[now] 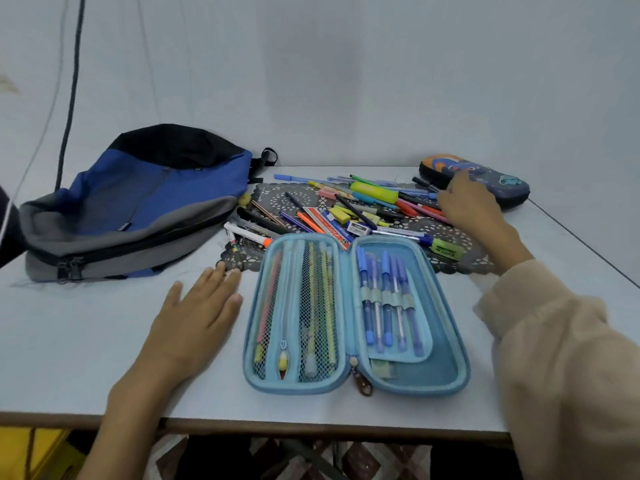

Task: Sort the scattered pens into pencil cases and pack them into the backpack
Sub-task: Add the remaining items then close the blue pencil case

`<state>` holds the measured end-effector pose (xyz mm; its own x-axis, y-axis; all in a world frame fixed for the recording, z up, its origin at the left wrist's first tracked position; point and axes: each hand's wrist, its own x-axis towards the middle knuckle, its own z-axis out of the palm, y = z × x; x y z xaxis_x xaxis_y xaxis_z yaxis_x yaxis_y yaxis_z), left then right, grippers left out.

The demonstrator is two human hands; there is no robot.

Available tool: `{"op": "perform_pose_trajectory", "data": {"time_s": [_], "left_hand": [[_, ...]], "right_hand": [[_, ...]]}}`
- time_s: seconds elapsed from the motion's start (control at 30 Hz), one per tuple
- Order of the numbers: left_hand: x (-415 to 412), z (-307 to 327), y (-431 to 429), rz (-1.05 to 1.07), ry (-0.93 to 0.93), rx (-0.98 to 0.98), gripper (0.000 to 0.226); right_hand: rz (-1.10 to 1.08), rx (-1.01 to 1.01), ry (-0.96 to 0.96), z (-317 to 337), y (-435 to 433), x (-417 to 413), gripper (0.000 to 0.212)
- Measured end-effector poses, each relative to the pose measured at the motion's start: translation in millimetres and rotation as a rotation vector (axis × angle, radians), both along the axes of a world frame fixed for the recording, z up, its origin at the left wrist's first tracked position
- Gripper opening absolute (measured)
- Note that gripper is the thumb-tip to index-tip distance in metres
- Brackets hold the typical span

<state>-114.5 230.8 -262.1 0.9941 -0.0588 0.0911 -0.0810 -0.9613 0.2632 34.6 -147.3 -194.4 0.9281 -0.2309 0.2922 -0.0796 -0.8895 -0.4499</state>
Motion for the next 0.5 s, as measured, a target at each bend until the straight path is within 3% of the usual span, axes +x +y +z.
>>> {"op": "perform_pose_trajectory", "data": {"time_s": [0.07,0.13,0.23,0.33,0.5], "left_hand": [[1,0,0,-0.001,0.007,0.018,0.071],[0,-1,0,-0.003,0.004,0.032,0.080],[1,-2,0,0.004,0.000,0.033,0.077],[-1,-1,2,-0.001,0.002,0.019,0.090],[0,-2,1,0.005,0.002,0.011,0.082]], "right_hand": [[0.155,0.161,-0.022,18,22,1,0.010],[0.292,0.208,0.035,31,55,-1,0.013],[0.451,0.027,0.159,32,109,2,0.019],[0.485,-0.128,0.296,15,146,16,0.041],[0.440,-0.107,0.264,-6,165,24,0.038]]}}
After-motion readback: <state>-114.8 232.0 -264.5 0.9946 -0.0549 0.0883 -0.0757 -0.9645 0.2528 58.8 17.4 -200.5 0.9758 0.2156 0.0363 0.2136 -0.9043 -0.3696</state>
